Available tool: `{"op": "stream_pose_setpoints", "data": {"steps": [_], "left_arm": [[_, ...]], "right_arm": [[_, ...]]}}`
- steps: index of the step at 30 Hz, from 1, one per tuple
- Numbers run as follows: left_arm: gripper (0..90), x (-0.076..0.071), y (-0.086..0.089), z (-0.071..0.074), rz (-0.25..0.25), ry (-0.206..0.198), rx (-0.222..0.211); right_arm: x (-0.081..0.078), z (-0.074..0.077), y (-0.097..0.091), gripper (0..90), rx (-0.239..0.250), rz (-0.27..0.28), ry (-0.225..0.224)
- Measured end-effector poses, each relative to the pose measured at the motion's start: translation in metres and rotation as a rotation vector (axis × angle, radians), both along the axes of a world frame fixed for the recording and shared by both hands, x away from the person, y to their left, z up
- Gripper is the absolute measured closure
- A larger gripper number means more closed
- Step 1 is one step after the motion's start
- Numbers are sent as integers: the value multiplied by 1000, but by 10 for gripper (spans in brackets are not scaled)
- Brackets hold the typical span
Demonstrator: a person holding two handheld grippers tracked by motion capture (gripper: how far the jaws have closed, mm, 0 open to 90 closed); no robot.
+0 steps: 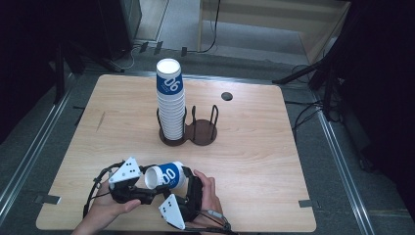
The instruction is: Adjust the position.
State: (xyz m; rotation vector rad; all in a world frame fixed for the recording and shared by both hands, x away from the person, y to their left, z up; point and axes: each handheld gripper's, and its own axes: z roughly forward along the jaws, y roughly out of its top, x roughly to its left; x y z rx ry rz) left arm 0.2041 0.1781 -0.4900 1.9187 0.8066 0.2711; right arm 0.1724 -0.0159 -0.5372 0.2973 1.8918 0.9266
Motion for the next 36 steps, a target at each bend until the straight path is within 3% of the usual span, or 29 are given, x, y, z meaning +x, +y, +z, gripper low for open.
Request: {"op": "stream_pose_setpoints", "data": {"steps": [4, 7, 8, 12, 16, 20, 29, 34, 36], "left_arm": [[283, 1, 8, 0, 58, -27, -42], [285, 0, 14, 1, 111, -74, -55], [285, -1, 17, 1, 146, -109, -82], [285, -1, 20, 0, 175, -149, -120], [285, -1, 25, 0, 216, -181, -130], [285, -2, 29, 2, 240, -198, -168], [284, -1, 33, 2, 256, -205, -190], [283, -1, 32, 2, 267, -209, -206], [283, -1, 34, 2, 266, -201, -235]], "right_arm": [[-1, 6, -4, 40, 31, 4, -1], [0, 9, -8, 28, 56, 5, 10], [0, 11, -11, 26, 78, 3, 29], [3, 14, -15, 25, 113, -11, 50], [7, 17, -20, 24, 156, -44, 68], [7, 15, -20, 24, 157, -60, 71], [10, 10, -18, 24, 161, -73, 106], [10, 14, -21, 16, 200, -61, 128], [10, 16, -22, 13, 216, -57, 138]]}}
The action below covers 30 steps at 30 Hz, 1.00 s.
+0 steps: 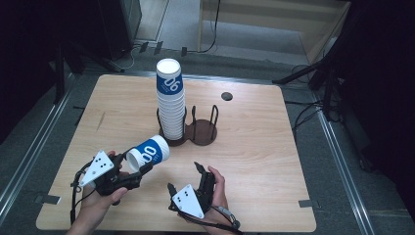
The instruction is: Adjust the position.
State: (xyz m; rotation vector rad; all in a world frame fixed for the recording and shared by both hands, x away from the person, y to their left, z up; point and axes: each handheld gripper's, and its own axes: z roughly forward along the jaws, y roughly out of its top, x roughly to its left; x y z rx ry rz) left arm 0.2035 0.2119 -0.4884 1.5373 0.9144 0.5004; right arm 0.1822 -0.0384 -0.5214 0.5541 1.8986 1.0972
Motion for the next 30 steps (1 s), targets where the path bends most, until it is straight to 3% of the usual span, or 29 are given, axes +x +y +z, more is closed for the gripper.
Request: {"op": "stream_pose_setpoints", "data": {"steps": [3, 6, 17, 24, 25, 27, 30], "left_arm": [[282, -1, 0, 0, -4, -15, -13], [282, 0, 2, 0, 1, -5, -24], [282, 3, 10, -1, 11, -19, -80], [282, 3, 12, -2, 20, -29, -102], [282, 3, 11, -2, 21, -30, -108], [282, 3, 11, -3, 21, -30, -114], [282, 4, 10, -4, 23, -31, -122]], "right_arm": [[0, 1, -1, 12, 18, -4, 17], [1, 1, 0, 12, 30, -14, 33], [5, 9, 3, 57, 159, -53, 101], [8, 18, 8, 116, 290, -70, 216], [8, 18, 8, 116, 290, -70, 216], [8, 22, 11, 96, 299, -88, 230], [9, 27, 11, 22, 350, -96, 295]]}}
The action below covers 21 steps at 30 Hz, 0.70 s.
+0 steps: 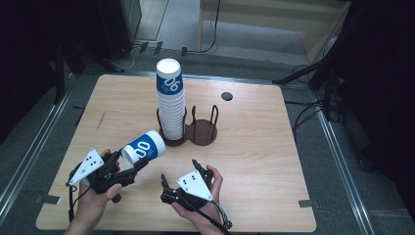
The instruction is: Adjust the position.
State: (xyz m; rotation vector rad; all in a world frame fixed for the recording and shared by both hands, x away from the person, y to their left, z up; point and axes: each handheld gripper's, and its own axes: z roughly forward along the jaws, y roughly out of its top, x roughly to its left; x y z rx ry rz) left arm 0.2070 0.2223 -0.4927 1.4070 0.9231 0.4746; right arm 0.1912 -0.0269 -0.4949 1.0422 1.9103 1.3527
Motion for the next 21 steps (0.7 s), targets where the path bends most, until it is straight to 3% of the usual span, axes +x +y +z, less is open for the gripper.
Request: {"op": "stream_pose_setpoints", "data": {"steps": [3, 6, 12, 20, 21], "left_arm": [[282, 0, 0, -2, 5, -6, -7], [281, 0, 0, -2, 10, -13, -17], [281, 0, 0, -2, 15, -18, -25], [282, 0, 1, -3, 19, -30, -28], [282, 0, 2, -3, 19, -32, -29]], "right_arm": [[1, 2, 0, 6, 54, -33, 41], [3, 4, 0, 6, 155, -74, 98], [2, 7, 8, 7, 240, -109, 136], [7, 12, 18, 11, 452, -127, 237], [7, 12, 18, 11, 452, -127, 237]]}}
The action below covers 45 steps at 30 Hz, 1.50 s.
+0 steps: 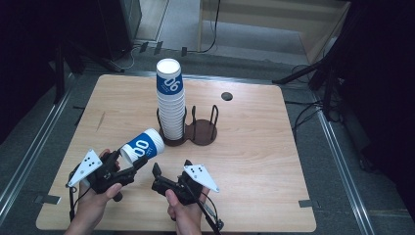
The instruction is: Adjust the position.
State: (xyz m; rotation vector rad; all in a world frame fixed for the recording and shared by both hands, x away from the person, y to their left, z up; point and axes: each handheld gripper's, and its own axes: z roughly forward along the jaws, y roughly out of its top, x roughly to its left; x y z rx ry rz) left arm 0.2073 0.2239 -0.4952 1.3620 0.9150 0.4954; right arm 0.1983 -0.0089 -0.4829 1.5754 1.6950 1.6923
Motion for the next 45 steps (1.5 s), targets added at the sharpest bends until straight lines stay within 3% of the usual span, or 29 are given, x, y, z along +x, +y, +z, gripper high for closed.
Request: {"op": "stream_pose_setpoints", "data": {"steps": [9, 11, 12, 13, 14, 23, 35, 45], "left_arm": [[282, 0, -3, -2, -4, -3, 5], [282, 0, -4, -3, -5, -5, 6], [282, 0, -4, -3, -5, -5, 6], [282, 0, -4, -3, -6, -6, 9], [282, 0, -5, -3, -6, -5, 8], [282, -1, -8, -4, -13, -15, 5], [282, -1, -11, -5, -22, -21, 4], [283, -2, -14, -5, -33, -29, -1]], "right_arm": [[7, 5, 3, 20, 202, -42, 96], [10, 4, 4, 23, 281, -54, 142], [10, 4, 4, 23, 281, -54, 142], [11, 4, 5, 23, 333, -65, 169], [11, 4, 5, 23, 333, -65, 169], [14, 4, 13, 23, 533, -89, 268], [21, 0, 17, 26, 672, -103, 325], [26, -6, 18, 26, 743, -94, 363]]}}
